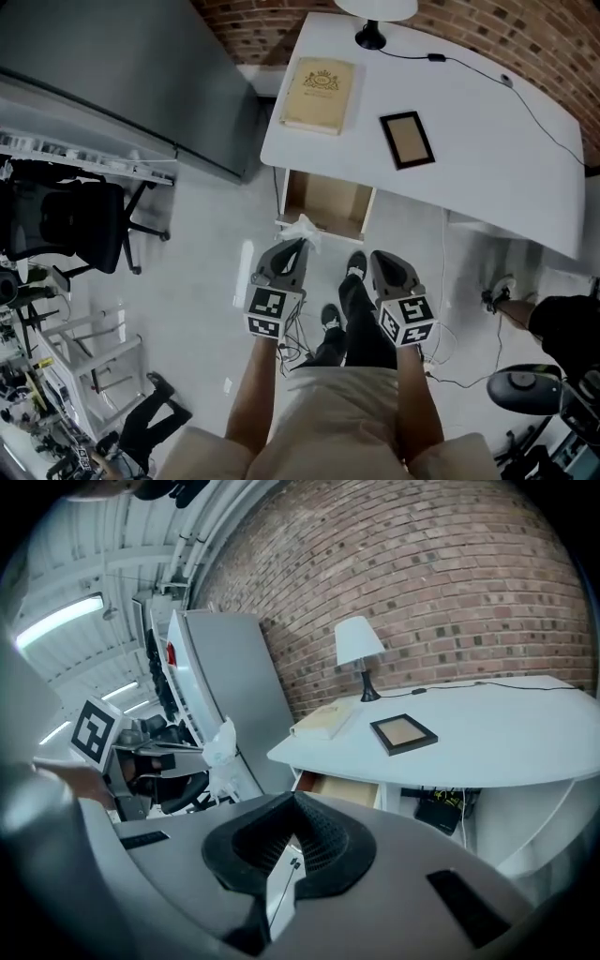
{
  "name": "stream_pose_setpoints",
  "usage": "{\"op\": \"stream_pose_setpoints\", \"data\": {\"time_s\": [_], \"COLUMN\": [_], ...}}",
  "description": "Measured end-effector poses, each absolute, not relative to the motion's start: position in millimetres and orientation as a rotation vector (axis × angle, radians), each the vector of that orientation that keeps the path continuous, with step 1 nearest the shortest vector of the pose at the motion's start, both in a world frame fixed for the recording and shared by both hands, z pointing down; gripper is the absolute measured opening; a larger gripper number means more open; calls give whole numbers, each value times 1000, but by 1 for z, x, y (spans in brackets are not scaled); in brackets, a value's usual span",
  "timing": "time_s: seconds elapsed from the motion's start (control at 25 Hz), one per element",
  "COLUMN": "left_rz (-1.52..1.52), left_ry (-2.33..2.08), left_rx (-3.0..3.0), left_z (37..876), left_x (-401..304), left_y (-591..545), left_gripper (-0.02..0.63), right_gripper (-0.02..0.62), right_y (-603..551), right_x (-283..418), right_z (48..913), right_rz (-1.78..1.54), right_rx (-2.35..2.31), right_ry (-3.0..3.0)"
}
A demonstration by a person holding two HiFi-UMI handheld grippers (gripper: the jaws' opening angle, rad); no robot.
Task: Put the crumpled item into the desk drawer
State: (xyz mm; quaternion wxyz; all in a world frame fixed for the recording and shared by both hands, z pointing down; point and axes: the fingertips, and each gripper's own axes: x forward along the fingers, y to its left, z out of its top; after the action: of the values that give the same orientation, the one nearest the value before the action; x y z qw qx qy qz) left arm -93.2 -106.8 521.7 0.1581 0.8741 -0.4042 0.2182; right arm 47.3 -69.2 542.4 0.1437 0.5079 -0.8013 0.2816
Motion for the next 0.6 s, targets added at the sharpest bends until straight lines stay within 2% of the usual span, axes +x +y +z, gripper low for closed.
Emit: {"op": "stream_pose_setpoints", "data": {"time_s": [0.44, 0.6], "left_rz": [727, 753], "left_ry": [-1029, -1004], "left_rx": [2509, 2506], "left_z": [583, 594], "left_x": [-49, -53], "left_y": [-150, -160], "left_gripper": [15, 15], "right_gripper": [25, 25], "right_y": [-111, -123], "right_x": [72, 67], "right_z": [589, 594], "right_rz": [885, 899], "right_rx": [1454, 1447], "right_ry": [-2274, -2269]}}
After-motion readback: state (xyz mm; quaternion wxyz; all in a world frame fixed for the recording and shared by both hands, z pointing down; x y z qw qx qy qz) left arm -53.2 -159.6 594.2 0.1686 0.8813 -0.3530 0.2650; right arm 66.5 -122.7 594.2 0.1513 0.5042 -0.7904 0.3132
